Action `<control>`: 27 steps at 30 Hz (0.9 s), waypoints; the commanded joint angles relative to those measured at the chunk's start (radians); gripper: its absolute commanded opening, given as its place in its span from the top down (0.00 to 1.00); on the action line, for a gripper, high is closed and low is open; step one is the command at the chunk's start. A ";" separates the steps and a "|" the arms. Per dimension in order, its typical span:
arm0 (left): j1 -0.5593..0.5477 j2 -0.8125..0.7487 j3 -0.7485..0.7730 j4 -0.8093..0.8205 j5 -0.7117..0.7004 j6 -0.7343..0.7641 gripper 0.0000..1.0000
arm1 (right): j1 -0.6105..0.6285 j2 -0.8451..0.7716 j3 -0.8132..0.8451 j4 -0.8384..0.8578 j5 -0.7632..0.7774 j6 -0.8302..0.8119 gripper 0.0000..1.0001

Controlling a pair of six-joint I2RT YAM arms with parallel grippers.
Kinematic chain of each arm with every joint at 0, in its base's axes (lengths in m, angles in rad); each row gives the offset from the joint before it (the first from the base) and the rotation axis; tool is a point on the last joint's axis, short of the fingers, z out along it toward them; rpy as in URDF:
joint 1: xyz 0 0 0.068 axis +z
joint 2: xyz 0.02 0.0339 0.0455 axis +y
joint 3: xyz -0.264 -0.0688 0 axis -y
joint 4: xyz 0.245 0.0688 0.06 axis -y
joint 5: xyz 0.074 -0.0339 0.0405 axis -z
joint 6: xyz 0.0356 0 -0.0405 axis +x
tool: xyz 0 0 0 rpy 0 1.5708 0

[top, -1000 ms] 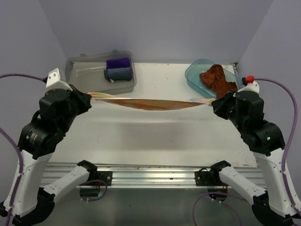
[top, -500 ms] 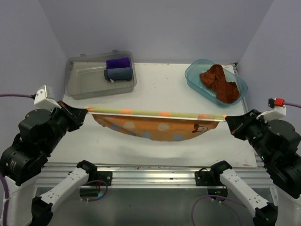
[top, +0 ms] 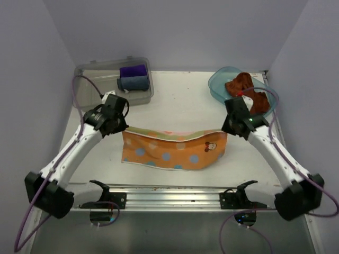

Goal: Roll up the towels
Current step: Flatten the towel, then fold the towel

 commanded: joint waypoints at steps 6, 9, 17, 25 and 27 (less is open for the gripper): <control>0.195 0.390 0.110 0.259 0.090 0.127 1.00 | -0.052 0.476 0.202 0.271 0.022 -0.054 1.00; 0.209 0.451 0.125 0.269 0.115 0.128 1.00 | -0.054 0.542 0.247 0.271 -0.001 -0.058 1.00; 0.261 0.401 0.046 0.306 0.155 0.159 1.00 | -0.078 0.469 0.166 0.297 -0.024 -0.077 1.00; 0.264 0.203 -0.163 0.312 0.210 0.162 1.00 | -0.077 0.262 -0.109 0.319 -0.099 -0.043 1.00; 0.264 0.126 -0.235 0.299 0.218 0.161 1.00 | -0.075 0.185 -0.181 0.304 -0.116 -0.026 1.00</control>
